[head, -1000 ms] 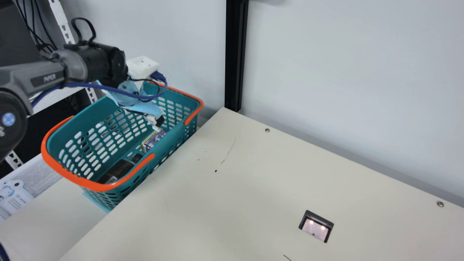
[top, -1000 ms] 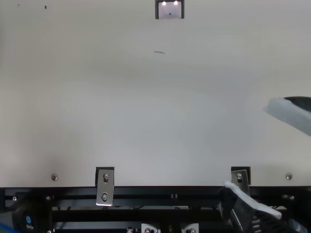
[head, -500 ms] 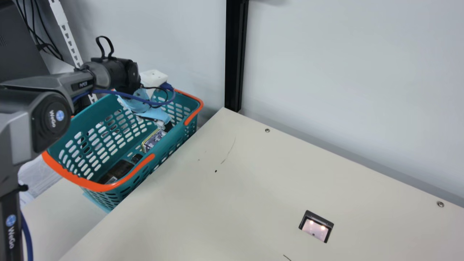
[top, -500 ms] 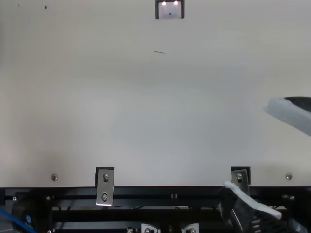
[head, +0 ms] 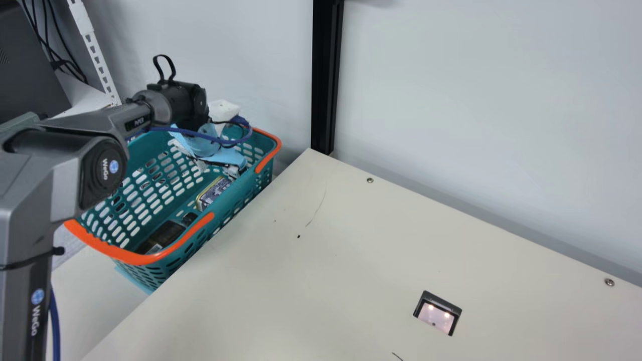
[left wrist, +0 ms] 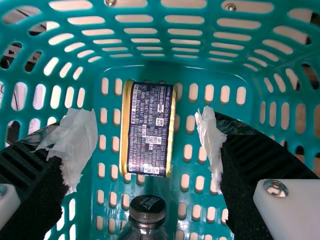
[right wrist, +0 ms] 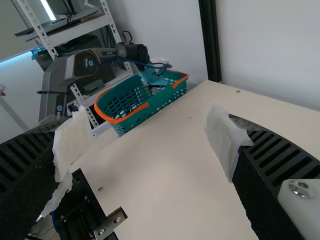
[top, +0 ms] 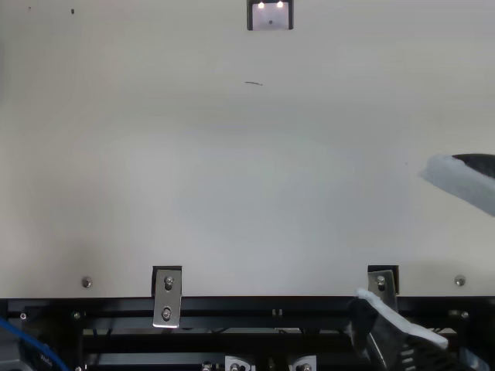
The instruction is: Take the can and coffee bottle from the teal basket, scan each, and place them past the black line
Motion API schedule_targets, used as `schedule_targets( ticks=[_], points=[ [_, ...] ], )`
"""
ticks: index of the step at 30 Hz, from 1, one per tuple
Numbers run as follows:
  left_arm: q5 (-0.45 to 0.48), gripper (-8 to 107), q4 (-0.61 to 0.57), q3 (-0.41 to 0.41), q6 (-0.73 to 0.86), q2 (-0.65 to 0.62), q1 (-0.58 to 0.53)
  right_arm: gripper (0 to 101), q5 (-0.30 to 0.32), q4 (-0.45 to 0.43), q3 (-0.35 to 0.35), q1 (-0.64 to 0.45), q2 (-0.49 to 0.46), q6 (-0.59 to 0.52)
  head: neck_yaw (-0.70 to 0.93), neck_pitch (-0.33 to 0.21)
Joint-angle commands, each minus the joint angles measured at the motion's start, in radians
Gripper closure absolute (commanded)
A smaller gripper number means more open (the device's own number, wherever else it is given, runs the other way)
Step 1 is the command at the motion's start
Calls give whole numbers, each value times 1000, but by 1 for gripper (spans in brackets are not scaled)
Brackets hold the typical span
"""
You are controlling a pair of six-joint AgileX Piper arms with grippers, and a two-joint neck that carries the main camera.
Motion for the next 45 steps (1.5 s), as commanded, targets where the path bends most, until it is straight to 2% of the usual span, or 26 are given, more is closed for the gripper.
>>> schedule_targets(
  ticks=[1,16,17,18,23,28,33,36,41,45],
  points=[
    [1,9,-2,-11,5,18,4,0,0,0,0,0,0,0,15,-20],
    [-17,9,-64,-36,59,133,50,0,0,0,0,0,0,0,15,-20],
    [-18,57,-71,-39,59,139,52,0,0,0,0,0,0,0,15,-20],
    [-20,89,-79,-40,58,142,54,0,0,0,0,0,0,0,15,-20],
    [-51,89,-130,-7,59,110,65,0,0,0,0,0,0,0,15,-20],
    [-146,89,-217,141,83,-18,79,0,0,0,0,0,0,0,15,-20],
    [-274,89,-348,378,139,-251,102,0,0,0,0,0,0,0,15,-20],
    [-321,89,-454,504,193,-415,119,0,0,0,0,0,0,0,15,-20],
    [-312,89,-627,659,260,-697,150,0,0,0,0,0,0,0,15,-20],
    [-240,89,-699,730,223,-895,189,0,0,0,0,0,0,0,15,-20]
  ],
)
